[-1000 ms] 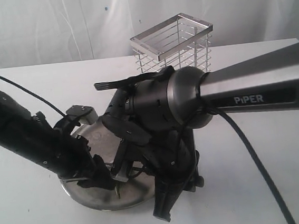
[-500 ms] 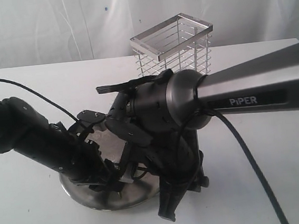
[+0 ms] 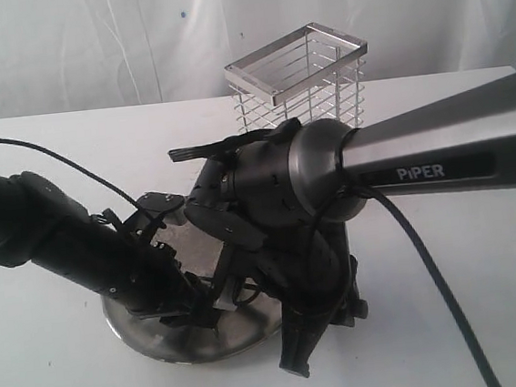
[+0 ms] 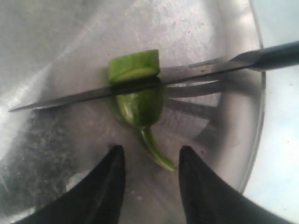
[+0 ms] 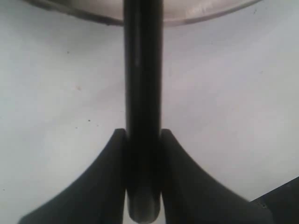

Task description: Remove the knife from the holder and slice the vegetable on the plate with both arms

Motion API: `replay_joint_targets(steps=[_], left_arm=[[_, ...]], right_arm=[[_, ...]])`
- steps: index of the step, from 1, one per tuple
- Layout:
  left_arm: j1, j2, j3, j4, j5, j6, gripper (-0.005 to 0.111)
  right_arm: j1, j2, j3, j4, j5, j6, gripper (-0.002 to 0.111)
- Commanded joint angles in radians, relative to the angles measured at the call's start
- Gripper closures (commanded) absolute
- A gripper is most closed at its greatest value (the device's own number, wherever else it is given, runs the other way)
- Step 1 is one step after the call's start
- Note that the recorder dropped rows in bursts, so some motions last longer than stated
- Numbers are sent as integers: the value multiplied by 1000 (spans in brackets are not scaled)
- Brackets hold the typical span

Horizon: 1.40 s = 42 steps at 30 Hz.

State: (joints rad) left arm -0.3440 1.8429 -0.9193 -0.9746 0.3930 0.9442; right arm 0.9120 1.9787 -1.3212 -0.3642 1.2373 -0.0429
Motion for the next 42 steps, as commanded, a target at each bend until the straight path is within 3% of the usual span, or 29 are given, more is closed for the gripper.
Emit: replay_joint_targets(steps=[1, 7, 18, 42], left_arm=[[-7, -9, 9, 48, -69, -29, 61], [-7, -170, 9, 223, -84, -82, 61], [-5, -247, 11, 407, -68, -225, 52], [-5, -249, 11, 414, -7, -261, 52]], right_arm=[[3, -20, -4, 35, -16, -7, 108], [3, -20, -4, 40, -34, -7, 108], [3, 8, -4, 86, -16, -26, 108], [3, -42, 77, 103, -16, 13, 108]])
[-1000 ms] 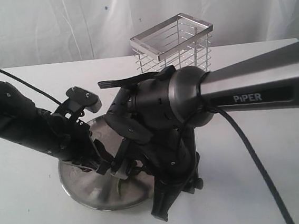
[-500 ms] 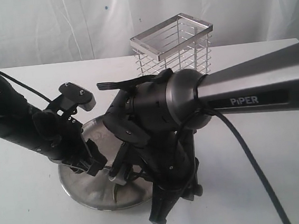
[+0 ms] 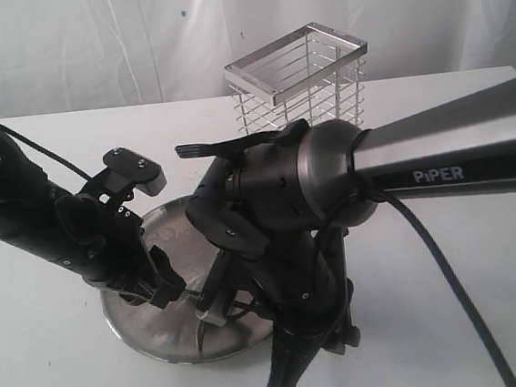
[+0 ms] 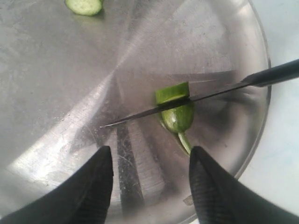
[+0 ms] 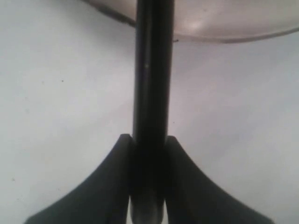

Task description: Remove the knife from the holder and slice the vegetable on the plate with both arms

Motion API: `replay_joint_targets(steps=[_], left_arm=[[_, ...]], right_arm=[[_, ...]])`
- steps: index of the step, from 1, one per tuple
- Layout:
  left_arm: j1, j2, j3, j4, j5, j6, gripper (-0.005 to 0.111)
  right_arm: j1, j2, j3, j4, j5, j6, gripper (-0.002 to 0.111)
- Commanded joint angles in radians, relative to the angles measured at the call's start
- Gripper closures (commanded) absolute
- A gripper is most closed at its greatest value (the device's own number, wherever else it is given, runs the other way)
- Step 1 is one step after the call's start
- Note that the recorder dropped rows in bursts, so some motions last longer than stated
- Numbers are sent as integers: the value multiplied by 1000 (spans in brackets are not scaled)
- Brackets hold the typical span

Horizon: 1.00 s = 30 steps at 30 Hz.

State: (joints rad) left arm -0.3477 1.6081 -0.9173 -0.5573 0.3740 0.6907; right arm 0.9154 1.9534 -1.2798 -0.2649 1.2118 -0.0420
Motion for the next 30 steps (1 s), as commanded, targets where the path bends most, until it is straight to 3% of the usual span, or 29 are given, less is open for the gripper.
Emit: replay_joint_targets(steps=[1, 30], left_arm=[[-1, -14, 9, -3, 12, -7, 52], [-1, -14, 9, -3, -6, -10, 52]], right_arm=[[0, -22, 43, 1, 9, 12, 108], [0, -108, 187, -61, 9, 20, 108]])
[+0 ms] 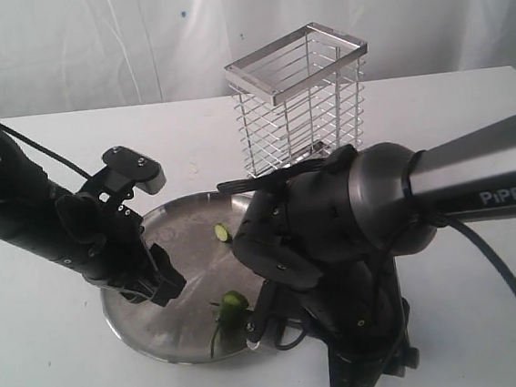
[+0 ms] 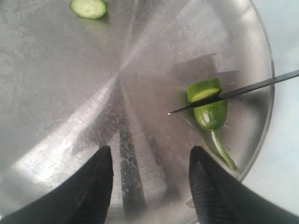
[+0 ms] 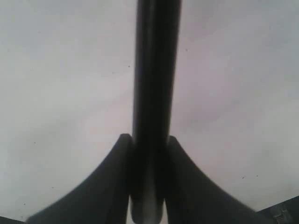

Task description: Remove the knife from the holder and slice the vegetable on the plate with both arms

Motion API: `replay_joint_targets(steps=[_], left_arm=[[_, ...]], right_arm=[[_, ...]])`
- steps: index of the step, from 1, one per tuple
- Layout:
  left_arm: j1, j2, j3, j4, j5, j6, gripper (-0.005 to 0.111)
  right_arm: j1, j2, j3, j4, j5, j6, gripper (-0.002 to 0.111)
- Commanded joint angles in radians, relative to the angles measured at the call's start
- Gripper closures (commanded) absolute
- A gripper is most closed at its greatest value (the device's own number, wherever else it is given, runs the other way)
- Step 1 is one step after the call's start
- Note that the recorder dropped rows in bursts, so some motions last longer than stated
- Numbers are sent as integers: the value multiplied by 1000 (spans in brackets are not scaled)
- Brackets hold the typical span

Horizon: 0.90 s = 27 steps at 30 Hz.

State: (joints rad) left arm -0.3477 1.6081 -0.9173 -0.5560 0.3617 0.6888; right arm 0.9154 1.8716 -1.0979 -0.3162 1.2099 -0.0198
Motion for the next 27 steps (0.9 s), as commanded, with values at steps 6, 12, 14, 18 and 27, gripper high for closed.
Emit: replay_joint_targets(steps=[6, 12, 14, 18, 27], left_arm=[[-1, -14, 9, -4, 6, -10, 52], [-1, -14, 9, -4, 6, -12, 52], [-1, -14, 9, -4, 5, -12, 52], [-1, -14, 9, -4, -1, -12, 53], [-1, -14, 9, -4, -3, -12, 53]], right_arm=[[2, -28, -1, -31, 11, -30, 108], [2, -28, -38, -87, 11, -56, 108], [2, -28, -48, -111, 11, -65, 108], [2, -28, -58, -133, 11, -94, 108], [3, 5, -58, -184, 11, -122, 108]])
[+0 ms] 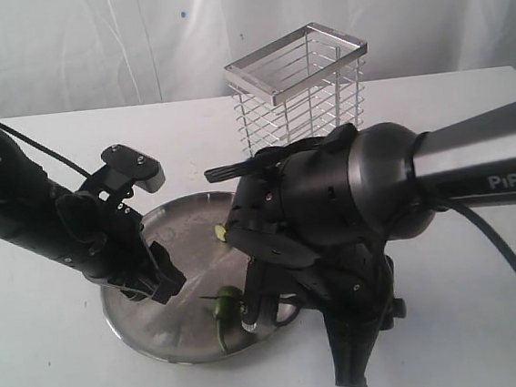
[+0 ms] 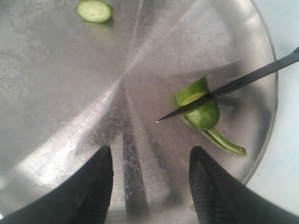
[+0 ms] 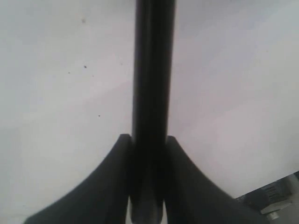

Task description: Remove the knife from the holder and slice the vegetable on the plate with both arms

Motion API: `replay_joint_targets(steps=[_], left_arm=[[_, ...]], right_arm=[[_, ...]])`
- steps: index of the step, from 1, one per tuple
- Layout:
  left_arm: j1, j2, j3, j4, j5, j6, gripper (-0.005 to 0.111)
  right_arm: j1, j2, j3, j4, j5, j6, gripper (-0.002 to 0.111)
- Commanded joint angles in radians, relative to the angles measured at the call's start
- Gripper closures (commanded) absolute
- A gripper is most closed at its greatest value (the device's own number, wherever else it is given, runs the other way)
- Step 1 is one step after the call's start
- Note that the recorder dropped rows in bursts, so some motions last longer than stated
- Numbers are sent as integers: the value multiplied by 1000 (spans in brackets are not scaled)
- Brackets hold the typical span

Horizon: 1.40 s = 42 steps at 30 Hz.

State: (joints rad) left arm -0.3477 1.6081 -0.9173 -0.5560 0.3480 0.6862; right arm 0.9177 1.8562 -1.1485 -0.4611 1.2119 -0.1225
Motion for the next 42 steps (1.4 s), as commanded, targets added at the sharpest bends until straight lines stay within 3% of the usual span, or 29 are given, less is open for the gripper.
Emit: replay_joint_targets(steps=[1, 30, 37, 42], left_arm=[[-1, -14, 9, -4, 11, -10, 53], [-1, -12, 9, -4, -3, -10, 53], [-1, -12, 9, -8, -3, -14, 53], [-1, -12, 9, -8, -3, -14, 53]], right_arm=[[1, 28, -7, -43, 9, -28, 108], [-1, 75, 21, -377, 9, -23, 108], [1, 134, -28, -306, 9, -6, 108], [-5, 150, -30, -393, 9, -4, 108]])
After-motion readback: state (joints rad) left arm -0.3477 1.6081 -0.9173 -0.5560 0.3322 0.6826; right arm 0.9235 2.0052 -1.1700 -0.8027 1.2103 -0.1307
